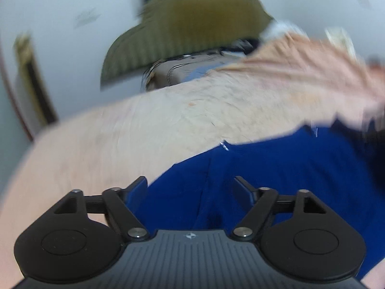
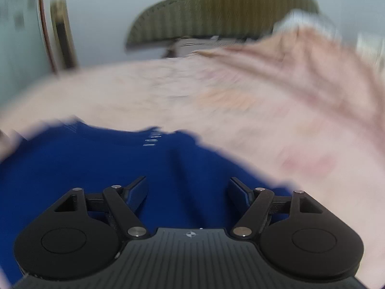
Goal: Fold small clothes
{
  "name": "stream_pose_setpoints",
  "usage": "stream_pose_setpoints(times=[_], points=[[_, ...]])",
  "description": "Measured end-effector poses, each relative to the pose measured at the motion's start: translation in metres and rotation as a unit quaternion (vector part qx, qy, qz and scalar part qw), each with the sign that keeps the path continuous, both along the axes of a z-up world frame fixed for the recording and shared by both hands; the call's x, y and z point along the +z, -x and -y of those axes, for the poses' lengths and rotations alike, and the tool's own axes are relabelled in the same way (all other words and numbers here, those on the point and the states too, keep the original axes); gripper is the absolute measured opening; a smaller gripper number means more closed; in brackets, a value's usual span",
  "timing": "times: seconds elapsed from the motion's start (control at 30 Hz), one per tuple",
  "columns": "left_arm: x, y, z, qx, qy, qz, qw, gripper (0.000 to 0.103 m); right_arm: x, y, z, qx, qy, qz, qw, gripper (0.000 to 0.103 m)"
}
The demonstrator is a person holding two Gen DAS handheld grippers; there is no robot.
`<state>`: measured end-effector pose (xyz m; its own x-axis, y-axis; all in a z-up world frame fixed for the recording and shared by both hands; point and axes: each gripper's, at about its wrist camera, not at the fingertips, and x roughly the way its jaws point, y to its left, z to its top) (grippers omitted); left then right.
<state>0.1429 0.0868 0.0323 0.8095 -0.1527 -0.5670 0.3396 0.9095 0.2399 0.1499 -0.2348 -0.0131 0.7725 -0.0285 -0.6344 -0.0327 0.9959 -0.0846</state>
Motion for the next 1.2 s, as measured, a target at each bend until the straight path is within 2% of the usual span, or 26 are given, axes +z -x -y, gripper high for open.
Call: stream_pose_setpoints(times=[0.07, 0.13, 0.2, 0.27, 0.3, 0.33, 0.4, 0.47, 0.5, 0.53, 0.63, 0.7, 0.8, 0.9, 1.0, 1.1, 1.2], points=[[-0.015, -0.009, 0.024, 0.001, -0.063, 0.012, 0.9979, 0.079, -0.003, -0.012, 0.002, -0.052, 0.072, 0.013, 0.996, 0.085], [-0.029, -0.025, 0.034, 0.007, -0.086, 0.010, 0.9962, 0.079, -0.003, -0.021, 0.016, -0.117, 0.081, 0.017, 0.990, 0.085], [-0.041, -0.049, 0.034, 0.040, -0.098, 0.006, 0.9943, 0.079, 0.002, -0.018, 0.028, -0.165, 0.072, 0.026, 0.983, 0.085], [-0.047, -0.078, 0.027, 0.098, -0.100, -0.008, 0.9900, 0.081, 0.005, -0.009, 0.029, -0.160, 0.060, 0.046, 0.984, 0.090], [-0.047, -0.087, 0.021, 0.123, -0.092, -0.016, 0.9880, 0.081, 0.007, -0.006, 0.024, -0.138, 0.055, 0.049, 0.988, 0.092], [-0.044, -0.097, 0.012, 0.151, -0.074, -0.026, 0.9854, 0.081, 0.007, -0.001, 0.019, -0.108, 0.051, 0.046, 0.992, 0.097], [-0.036, -0.103, -0.006, 0.187, -0.041, -0.035, 0.9810, 0.080, 0.003, 0.000, 0.005, -0.057, 0.058, 0.030, 0.996, 0.099], [-0.026, -0.093, -0.021, 0.204, -0.036, -0.030, 0.9779, 0.079, -0.006, -0.008, 0.001, -0.065, 0.091, 0.004, 0.994, 0.098], [-0.020, -0.084, -0.028, 0.203, -0.035, -0.022, 0.9783, 0.079, -0.008, -0.010, 0.005, -0.088, 0.097, -0.004, 0.991, 0.097], [-0.015, -0.073, -0.033, 0.198, -0.031, -0.015, 0.9796, 0.079, -0.006, -0.007, 0.013, -0.113, 0.083, -0.002, 0.990, 0.097], [-0.004, -0.028, -0.051, 0.162, -0.004, -0.011, 0.9867, 0.079, 0.011, 0.027, 0.036, -0.131, -0.003, 0.044, 0.990, 0.097], [-0.002, 0.003, -0.064, 0.129, 0.039, -0.029, 0.9904, 0.079, 0.019, 0.058, 0.046, -0.112, -0.064, 0.074, 0.989, 0.100], [-0.010, 0.039, -0.078, 0.082, 0.114, -0.063, 0.9880, 0.079, 0.017, 0.093, 0.055, -0.094, -0.122, 0.084, 0.984, 0.100], [-0.021, 0.065, -0.085, 0.060, 0.161, -0.076, 0.9822, 0.079, 0.009, 0.111, 0.049, -0.111, -0.108, 0.079, 0.985, 0.098], [-0.032, 0.076, -0.080, 0.044, 0.145, -0.090, 0.9845, 0.079, -0.001, 0.114, 0.041, -0.120, -0.083, 0.073, 0.987, 0.097], [-0.037, 0.090, -0.076, 0.032, 0.126, -0.097, 0.9867, 0.079, -0.009, 0.107, 0.019, -0.113, -0.011, 0.078, 0.990, 0.096], [-0.039, 0.097, -0.081, 0.017, 0.138, -0.116, 0.9835, 0.078, -0.017, 0.097, 0.000, -0.112, 0.066, 0.085, 0.988, 0.094]])
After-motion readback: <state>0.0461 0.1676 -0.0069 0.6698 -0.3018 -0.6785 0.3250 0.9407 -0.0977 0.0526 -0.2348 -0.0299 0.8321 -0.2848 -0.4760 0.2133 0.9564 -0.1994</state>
